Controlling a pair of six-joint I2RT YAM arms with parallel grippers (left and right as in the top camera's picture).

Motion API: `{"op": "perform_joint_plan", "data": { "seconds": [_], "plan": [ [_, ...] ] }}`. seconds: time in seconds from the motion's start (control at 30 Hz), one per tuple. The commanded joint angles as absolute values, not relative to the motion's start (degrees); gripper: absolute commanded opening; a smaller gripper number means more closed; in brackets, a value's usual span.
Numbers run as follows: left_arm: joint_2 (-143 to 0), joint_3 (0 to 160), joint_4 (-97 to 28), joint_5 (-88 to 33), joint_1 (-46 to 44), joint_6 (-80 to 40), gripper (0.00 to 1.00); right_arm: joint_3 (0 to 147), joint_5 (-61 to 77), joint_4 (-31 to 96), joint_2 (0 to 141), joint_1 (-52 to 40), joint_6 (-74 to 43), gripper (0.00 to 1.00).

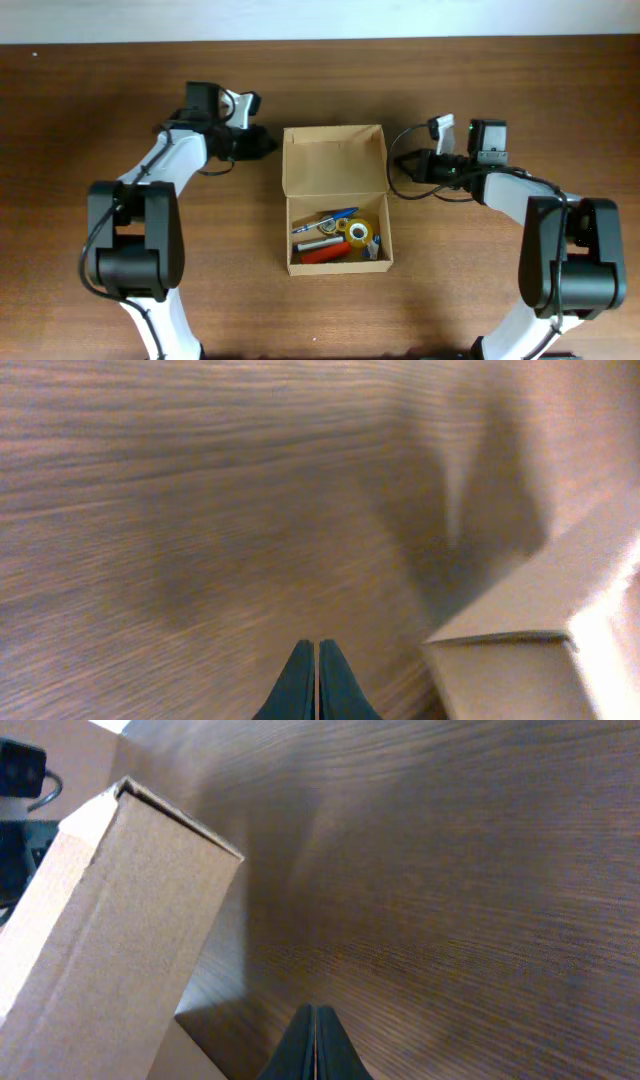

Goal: Pack container

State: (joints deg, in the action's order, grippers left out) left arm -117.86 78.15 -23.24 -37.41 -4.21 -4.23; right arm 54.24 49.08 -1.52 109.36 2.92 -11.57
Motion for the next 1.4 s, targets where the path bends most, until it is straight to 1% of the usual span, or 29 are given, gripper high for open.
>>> {"op": "perform_joint_plan", "data": {
  "seconds": [0.0,0.2,0.47,0.63,0.9,1.0,1.13,1.37],
  "plan": [
    [-118.41,78.87,-22.79,-40.34,-6.42,-4.99,0.02,55.46,52.93,-2.24,110.34,1.23,-10.94,0.04],
    [-118.39,78.87,-20.51,-44.01,-7.86,-5.39,0.02,55.46,54.35,-2.74,110.34,-0.91,-10.94,0.04],
    [-117.34,80.93,-20.14,-49.28,-6.98,-4.58,0.02,55.92,69.97,-10.61,110.3,0.4,-12.45,0.04],
    [-113.62,81.93,-20.16,-50.81,-7.44,-1.39,0.02,58.37,77.36,-11.38,110.26,0.38,-12.47,0.04],
    [-105.75,81.93,-20.88,-50.81,-7.84,0.54,0.02,60.1,84.42,-11.38,107.92,0.38,-12.45,0.04],
    [-102.63,81.93,-23.7,-50.13,-8.03,3.95,0.02,60.07,87.02,-11.35,106.43,0.38,-12.51,0.04],
    [-100.05,81.93,-30.46,-47.13,-9.21,8.71,0.02,60.07,88.97,-11.35,105.12,0.38,-16.01,0.04],
    [-99.59,81.91,-40.62,-41.21,-12.27,14.04,0.02,60.07,88.95,-10.63,104.9,0.38,-21.78,0.04]
  ]
}}
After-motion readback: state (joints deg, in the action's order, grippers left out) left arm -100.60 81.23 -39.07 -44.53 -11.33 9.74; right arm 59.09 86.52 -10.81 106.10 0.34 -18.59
